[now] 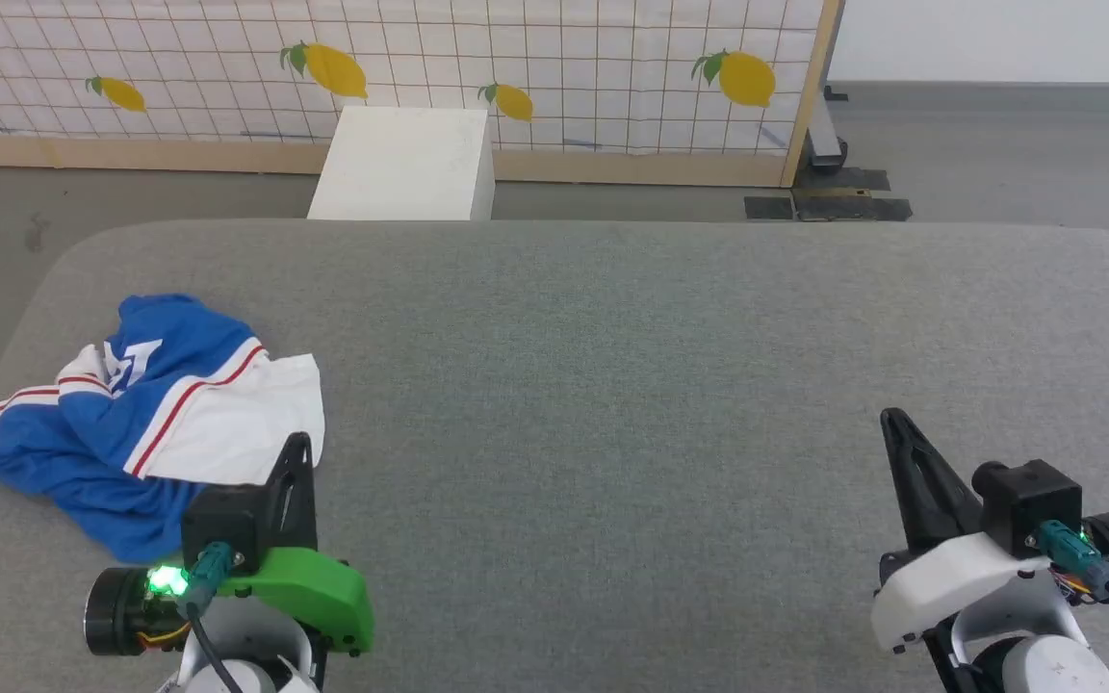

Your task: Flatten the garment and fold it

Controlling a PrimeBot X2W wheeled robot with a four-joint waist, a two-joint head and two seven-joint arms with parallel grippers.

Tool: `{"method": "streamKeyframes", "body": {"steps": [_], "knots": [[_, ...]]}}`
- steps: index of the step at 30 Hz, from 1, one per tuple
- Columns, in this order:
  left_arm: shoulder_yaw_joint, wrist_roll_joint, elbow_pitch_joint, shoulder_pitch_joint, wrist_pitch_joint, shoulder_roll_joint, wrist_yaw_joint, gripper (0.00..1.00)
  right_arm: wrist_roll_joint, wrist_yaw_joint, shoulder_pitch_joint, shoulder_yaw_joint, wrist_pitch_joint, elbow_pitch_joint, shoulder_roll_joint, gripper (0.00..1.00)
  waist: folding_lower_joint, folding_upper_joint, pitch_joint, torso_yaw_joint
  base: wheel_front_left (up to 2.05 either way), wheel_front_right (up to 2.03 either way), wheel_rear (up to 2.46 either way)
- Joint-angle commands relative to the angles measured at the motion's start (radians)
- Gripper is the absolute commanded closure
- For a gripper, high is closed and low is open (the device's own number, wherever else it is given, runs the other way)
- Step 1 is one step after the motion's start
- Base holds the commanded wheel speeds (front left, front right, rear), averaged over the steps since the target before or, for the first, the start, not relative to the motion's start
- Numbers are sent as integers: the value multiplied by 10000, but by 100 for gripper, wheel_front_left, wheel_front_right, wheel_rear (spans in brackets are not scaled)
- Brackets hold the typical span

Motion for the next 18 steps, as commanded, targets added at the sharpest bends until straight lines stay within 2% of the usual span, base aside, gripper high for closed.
{"method": "streamKeyframes", "body": {"steps": [1,18], "knots": [[34,101,-24,108,14,-53,-11,100,-64,-15,146,16,1,-53,9,100,0,0,0,0,0,0,0],[34,101,-24,108,14,-53,-11,100,-64,-15,146,16,1,-53,9,100,0,0,0,0,0,0,0]]}}
